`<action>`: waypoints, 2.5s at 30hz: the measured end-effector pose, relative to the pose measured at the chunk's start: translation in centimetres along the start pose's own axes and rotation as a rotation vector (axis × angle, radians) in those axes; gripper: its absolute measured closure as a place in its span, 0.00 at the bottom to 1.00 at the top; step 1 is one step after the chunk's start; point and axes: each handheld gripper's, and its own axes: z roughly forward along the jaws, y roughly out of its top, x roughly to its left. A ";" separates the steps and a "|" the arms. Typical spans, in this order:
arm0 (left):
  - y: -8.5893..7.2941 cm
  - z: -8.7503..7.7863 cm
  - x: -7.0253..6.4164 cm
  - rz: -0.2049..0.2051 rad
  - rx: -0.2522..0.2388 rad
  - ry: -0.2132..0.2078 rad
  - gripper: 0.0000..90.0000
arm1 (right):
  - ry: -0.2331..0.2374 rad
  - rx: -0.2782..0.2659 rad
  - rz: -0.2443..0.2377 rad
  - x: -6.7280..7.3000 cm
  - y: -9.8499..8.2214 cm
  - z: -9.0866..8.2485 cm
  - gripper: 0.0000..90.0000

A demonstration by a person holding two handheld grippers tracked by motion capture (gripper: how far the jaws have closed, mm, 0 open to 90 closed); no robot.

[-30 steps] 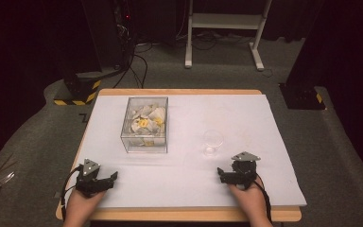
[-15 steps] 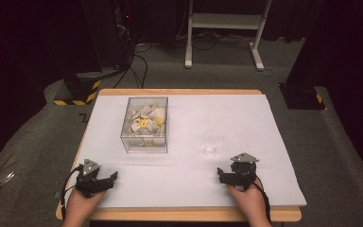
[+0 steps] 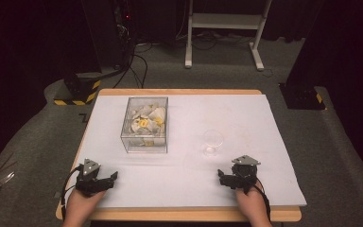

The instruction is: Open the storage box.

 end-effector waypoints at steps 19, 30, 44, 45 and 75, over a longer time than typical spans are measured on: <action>0.8 -0.7 0.0 0.021 -0.019 -0.002 0.21 | 0.002 -0.001 0.002 0.0 0.0 0.0 0.11; 1.4 -1.4 -0.6 0.019 -0.051 -0.020 0.21 | 0.001 -0.001 0.003 0.0 0.0 0.0 0.11; 2.2 -2.1 -2.2 0.042 -0.105 -0.100 0.23 | 0.001 -0.001 0.003 0.0 0.0 0.0 0.11; 2.3 -2.2 -2.3 0.039 -0.115 -0.110 0.22 | 0.002 -0.002 0.002 0.0 0.0 0.0 0.11; 5.0 -2.1 -5.2 0.113 -0.139 -0.180 0.13 | 0.001 -0.001 0.003 0.0 0.0 0.0 0.11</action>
